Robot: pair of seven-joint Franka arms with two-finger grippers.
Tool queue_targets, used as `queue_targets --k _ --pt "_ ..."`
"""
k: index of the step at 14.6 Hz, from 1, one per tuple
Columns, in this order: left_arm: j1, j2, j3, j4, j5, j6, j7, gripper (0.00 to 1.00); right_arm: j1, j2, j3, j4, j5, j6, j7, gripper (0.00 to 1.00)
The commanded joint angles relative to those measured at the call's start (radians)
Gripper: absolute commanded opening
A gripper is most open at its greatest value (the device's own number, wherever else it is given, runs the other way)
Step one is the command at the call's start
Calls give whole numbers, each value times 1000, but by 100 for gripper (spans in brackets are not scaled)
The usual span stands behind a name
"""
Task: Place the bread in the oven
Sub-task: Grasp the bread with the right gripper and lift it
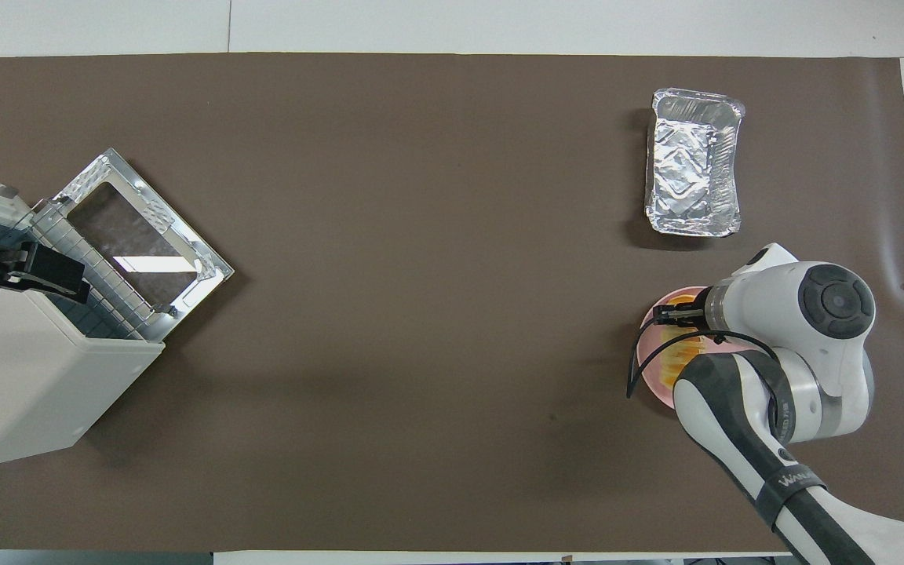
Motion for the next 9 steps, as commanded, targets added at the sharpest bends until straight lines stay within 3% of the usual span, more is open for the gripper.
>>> queue_targets --k 1,5,9 --pt "-3 -21 1 -23 21 15 -7 100 -3 9 3 -2 17 6 -3 0" --pt "-3 -21 1 -23 21 15 -7 100 -5 8 3 4 17 -9 -7 0" --pt "-3 -21 1 -23 21 15 -7 100 -7 4 3 103 17 -162 -10 0"
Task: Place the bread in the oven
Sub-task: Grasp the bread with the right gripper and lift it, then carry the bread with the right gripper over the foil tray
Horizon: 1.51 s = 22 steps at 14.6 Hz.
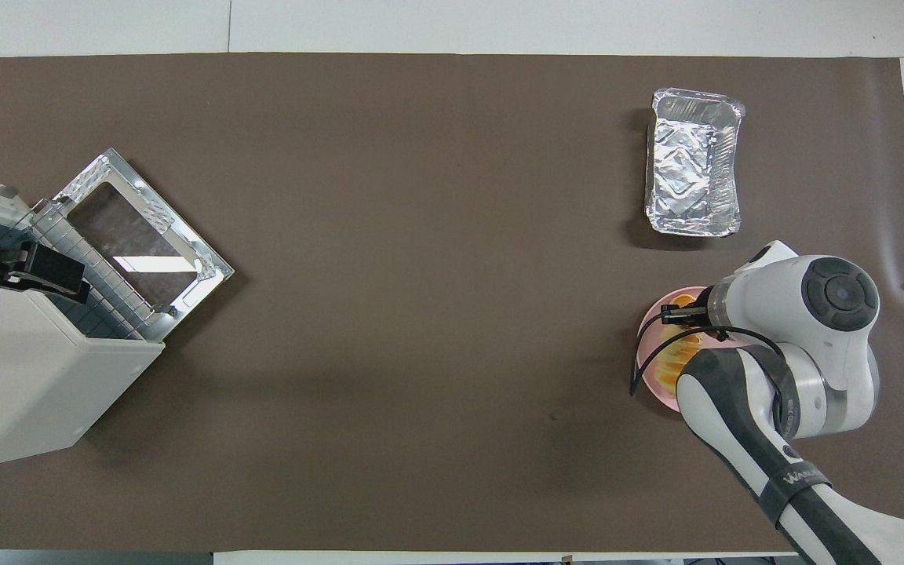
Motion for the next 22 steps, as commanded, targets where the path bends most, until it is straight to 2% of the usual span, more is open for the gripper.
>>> queue_targets --k 1,4,7,12,14,16,18,22 --pt "-3 -21 1 -23 21 15 -7 100 -6 4 5 107 17 -134 -12 0" --pt "-3 -21 1 -23 21 15 -7 100 -15 24 5 245 18 -277 -20 0" --pt "-3 -21 1 -23 21 15 -7 100 -20 92 5 434 24 -386 -30 0" --pt "-3 -21 1 -23 21 15 -7 100 -55 196 2 646 70 -415 -78 0" --pt "-3 -21 1 -23 21 15 -7 100 -65 279 2 762 72 -457 -82 0" --pt "-3 -21 1 -23 21 15 -7 100 -78 409 2 938 74 -552 -83 0" --pt "-3 -21 1 -23 21 15 -7 100 -86 521 2 1084 74 -586 -83 0" --pt "-3 -21 1 -23 21 15 -7 100 -92 644 -1 1188 66 -549 -84 0"
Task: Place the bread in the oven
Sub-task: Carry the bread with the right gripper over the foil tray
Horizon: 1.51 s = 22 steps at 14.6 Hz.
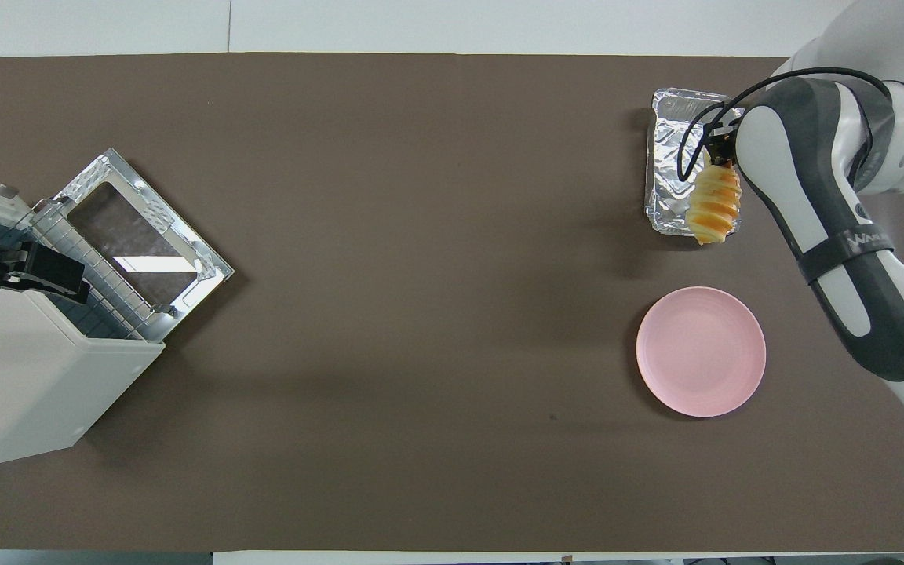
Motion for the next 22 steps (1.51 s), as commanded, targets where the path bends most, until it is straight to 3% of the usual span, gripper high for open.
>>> queue_targets --k 1,9,11,20,21,22 --pt "-3 -21 1 -23 21 15 -7 100 -15 110 3 142 8 -15 -27 0" --pt "-3 -21 1 -23 21 15 -7 100 -18 164 2 131 -12 77 -55 0" --pt "-3 -21 1 -23 21 15 -7 100 -18 158 3 104 -10 148 -55 0" --pt "-3 -21 1 -23 21 15 -7 100 -15 152 3 79 -2 169 -47 0" --pt "-3 -21 1 -23 21 15 -7 100 -15 152 3 69 4 182 -47 22" --pt "-3 -21 1 -23 21 15 -7 100 -17 152 3 61 5 199 -46 65"
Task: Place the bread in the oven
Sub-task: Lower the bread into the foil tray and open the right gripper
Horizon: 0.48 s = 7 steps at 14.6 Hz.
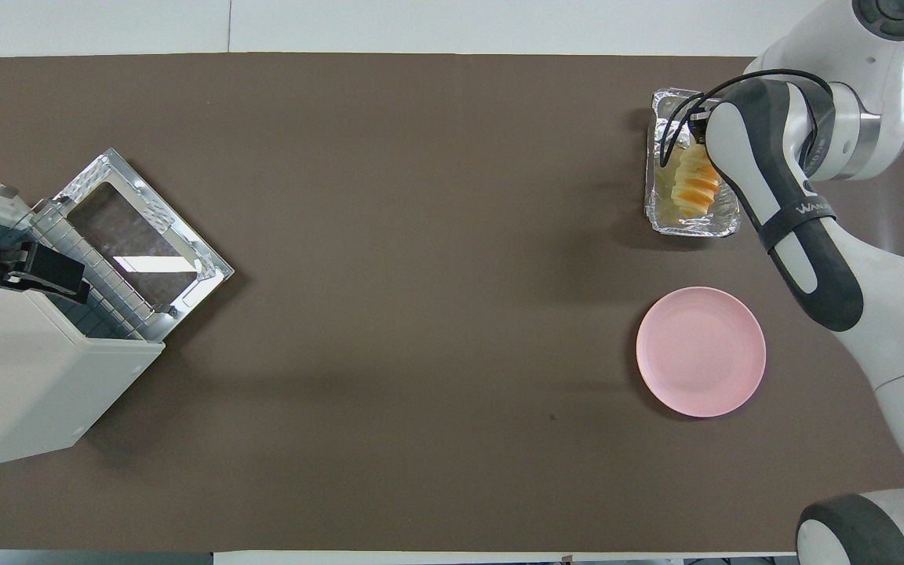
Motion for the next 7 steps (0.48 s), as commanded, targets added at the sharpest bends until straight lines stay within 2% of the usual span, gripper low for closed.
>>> queue_targets --k 1,2,3,7 --pt "-3 -21 1 -23 21 15 -7 100 -6 -3 5 -31 11 46 -17 82" --pt "-3 -21 1 -23 21 15 -7 100 -6 -3 5 -29 13 46 -17 84" --pt "-3 -21 1 -23 21 15 -7 100 -6 -5 5 -29 11 46 -17 98" --pt "-3 -21 1 -23 21 15 -7 100 -9 -16 5 -24 11 28 -17 100"
